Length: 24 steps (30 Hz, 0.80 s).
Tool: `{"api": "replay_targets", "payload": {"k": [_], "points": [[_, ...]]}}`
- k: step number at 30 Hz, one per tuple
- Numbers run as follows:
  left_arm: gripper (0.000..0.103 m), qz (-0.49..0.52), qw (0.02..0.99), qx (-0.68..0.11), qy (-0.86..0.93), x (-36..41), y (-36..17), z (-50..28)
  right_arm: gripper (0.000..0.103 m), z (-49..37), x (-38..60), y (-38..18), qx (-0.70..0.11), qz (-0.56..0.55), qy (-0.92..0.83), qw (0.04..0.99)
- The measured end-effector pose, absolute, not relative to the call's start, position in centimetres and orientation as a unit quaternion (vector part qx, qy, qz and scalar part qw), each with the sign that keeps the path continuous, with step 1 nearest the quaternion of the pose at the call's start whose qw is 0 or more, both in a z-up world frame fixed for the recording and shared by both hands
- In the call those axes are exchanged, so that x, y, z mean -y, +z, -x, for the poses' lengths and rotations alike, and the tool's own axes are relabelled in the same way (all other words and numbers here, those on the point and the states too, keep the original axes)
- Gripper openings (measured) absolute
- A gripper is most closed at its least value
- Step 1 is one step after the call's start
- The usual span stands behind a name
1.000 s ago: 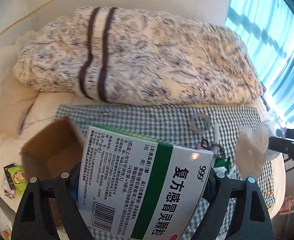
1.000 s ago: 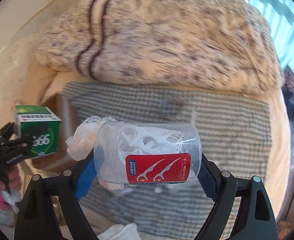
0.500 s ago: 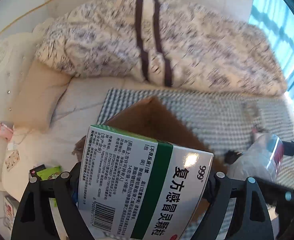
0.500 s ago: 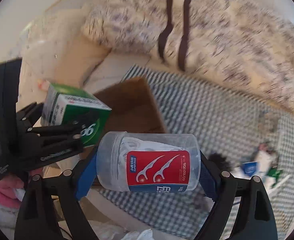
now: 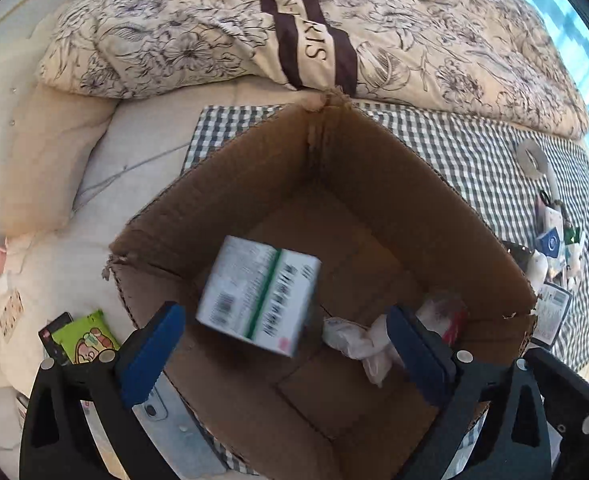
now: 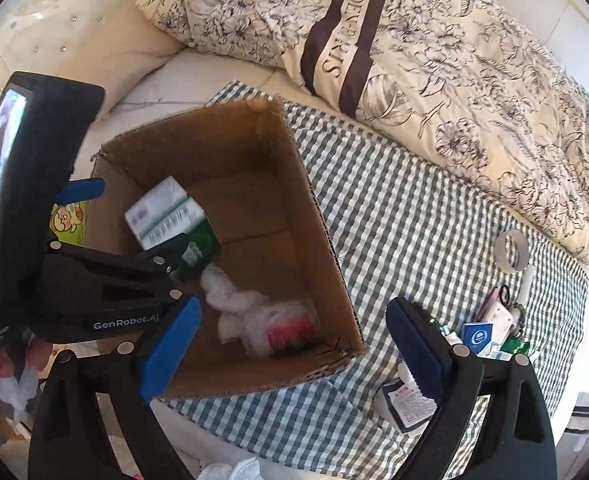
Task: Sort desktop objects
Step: 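Carry the medicine box and floss jar into the cardboard box and release both, then grasp the black cup with the left tool while the right tool grasps the white figurine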
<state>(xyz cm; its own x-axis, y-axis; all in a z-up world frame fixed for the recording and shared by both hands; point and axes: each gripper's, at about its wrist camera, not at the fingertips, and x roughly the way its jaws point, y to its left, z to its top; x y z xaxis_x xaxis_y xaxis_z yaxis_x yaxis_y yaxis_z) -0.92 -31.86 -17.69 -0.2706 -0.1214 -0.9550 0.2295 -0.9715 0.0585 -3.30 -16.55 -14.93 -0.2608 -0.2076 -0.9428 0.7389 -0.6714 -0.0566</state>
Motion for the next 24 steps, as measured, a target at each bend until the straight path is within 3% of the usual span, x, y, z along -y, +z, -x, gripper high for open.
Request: {"api": "replay_targets", "payload": {"k": [8, 15, 24], "points": [[0.103, -0.576, 0.11, -0.033, -0.809, 30.6, -14.0, 3.1, 0.094, 4.6, 12.9, -12.2, -0.214, -0.516, -0.772, 0.302], [0.103, -0.542, 0.079, -0.007, -0.836, 23.5, -9.9, 5.3, 0.094, 7.8, 2.3, -9.5, -0.152, -0.505, -0.814, 0.245], [0.103, -0.562, 0.094, -0.038, -0.821, 12.1, -14.9, 7.2, 0.094, 13.3, -14.3, -14.3, -0.131, -0.553, -0.803, 0.18]]}}
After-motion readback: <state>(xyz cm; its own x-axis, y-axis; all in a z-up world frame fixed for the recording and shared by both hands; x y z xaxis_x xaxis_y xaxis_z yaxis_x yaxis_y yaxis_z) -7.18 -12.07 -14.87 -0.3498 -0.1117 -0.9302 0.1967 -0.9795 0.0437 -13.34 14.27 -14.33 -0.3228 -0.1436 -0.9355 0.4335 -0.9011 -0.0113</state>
